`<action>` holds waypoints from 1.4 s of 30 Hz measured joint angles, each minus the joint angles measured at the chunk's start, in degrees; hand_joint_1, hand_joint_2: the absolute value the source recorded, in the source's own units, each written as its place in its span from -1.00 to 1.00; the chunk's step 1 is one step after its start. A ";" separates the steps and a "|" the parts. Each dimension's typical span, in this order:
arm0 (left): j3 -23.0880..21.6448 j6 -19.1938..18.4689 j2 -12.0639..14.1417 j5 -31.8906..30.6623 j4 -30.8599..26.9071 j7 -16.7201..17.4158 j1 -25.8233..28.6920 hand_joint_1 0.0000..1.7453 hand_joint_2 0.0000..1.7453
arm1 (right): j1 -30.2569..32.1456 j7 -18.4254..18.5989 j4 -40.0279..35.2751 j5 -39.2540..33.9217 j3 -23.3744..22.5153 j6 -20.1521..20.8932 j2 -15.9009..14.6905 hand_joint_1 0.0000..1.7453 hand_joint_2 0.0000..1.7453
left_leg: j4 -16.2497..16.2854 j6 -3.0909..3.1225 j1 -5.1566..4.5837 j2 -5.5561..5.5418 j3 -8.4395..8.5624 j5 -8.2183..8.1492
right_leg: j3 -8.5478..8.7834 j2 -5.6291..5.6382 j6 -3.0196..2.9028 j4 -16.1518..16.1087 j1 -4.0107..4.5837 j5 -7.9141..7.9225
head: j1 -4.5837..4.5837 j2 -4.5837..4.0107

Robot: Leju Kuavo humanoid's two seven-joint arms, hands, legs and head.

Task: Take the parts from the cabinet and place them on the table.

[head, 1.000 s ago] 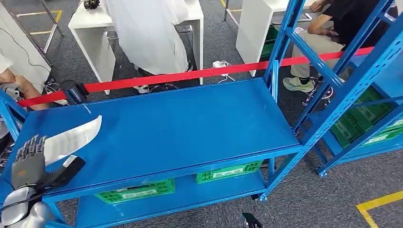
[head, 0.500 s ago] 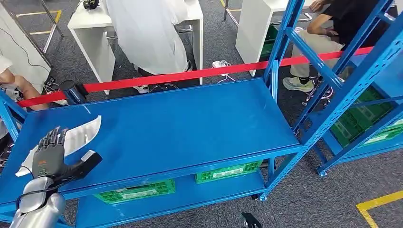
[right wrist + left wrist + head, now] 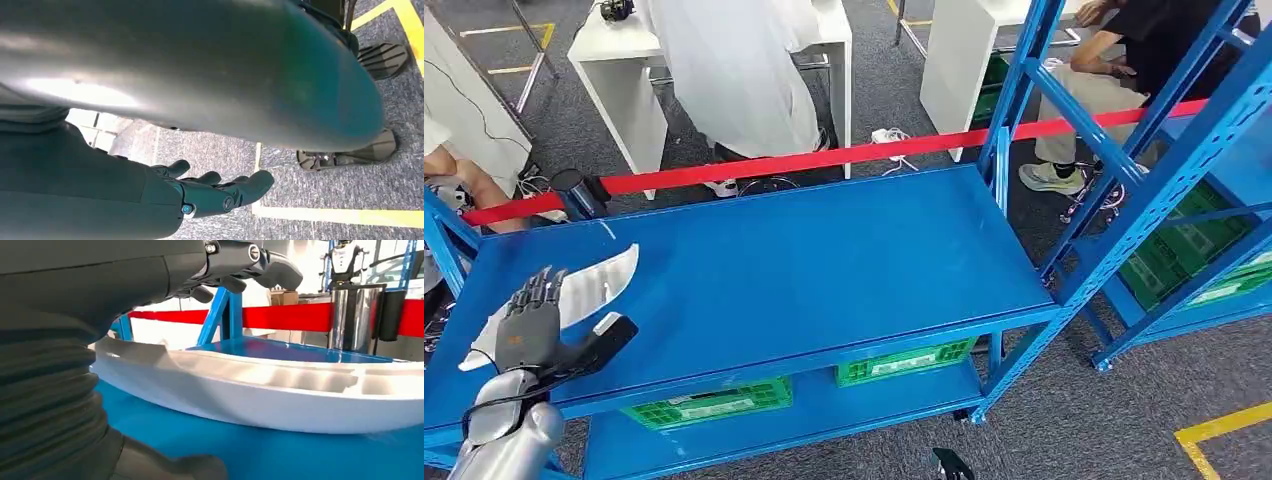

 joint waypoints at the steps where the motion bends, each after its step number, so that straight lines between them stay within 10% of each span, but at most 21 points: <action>1: 0.00 0.00 0.11 -0.18 0.13 0.18 -0.08 -1.00 1.00 | 0.00 0.00 0.00 -0.04 -0.04 -0.05 0.00 -1.00 -1.00 | 0.00 0.00 0.00 0.00 0.02 0.00 | 0.02 0.00 0.00 0.00 0.00 0.00 | 0.00 0.00; 15: 0.00 0.24 1.53 -0.57 2.19 1.25 -1.22 -0.96 1.00 | -0.02 0.00 0.00 0.02 -0.96 -0.70 -0.07 -1.00 -1.00 | -0.04 0.00 0.00 -0.01 0.16 0.00 | 0.15 -0.01 -0.01 0.00 0.00 -0.01 | 0.00 0.00; 16: 0.00 0.33 1.64 -0.35 2.21 1.18 -1.11 1.00 1.00 | -0.03 0.00 0.00 0.04 -0.96 -0.68 -0.07 -1.00 -1.00 | -0.04 -0.01 0.00 -0.01 0.16 0.00 | 0.15 -0.02 -0.01 0.00 0.00 -0.01 | 0.00 0.00; 40: 1.24 2.73 4.00 2.29 1.07 -0.59 2.16 1.00 1.00 | -0.37 0.00 0.00 1.40 -0.96 -1.12 -0.07 -1.00 -1.00 | -0.05 -0.11 0.00 -0.02 0.17 -0.07 | 0.15 -0.01 -0.12 0.00 0.01 -0.09 | 0.00 0.00; 41: 1.29 3.25 4.04 2.29 1.05 -0.63 2.32 1.00 -1.00 | -0.38 0.00 0.00 1.40 -0.96 -1.18 -0.09 -1.00 -1.00 | -0.05 -0.11 0.00 -0.02 0.17 -0.07 | 0.15 -0.01 -0.12 0.00 0.01 -0.09 | 0.00 0.00; 42: 1.35 4.01 4.07 2.27 0.86 -0.76 2.55 1.00 -1.00 | -0.38 0.00 0.00 1.40 -0.96 -1.31 -0.07 -1.00 -1.00 | -0.05 -0.11 0.00 -0.01 0.17 -0.07 | 0.15 -0.01 -0.12 0.00 0.01 -0.09 | 0.00 0.00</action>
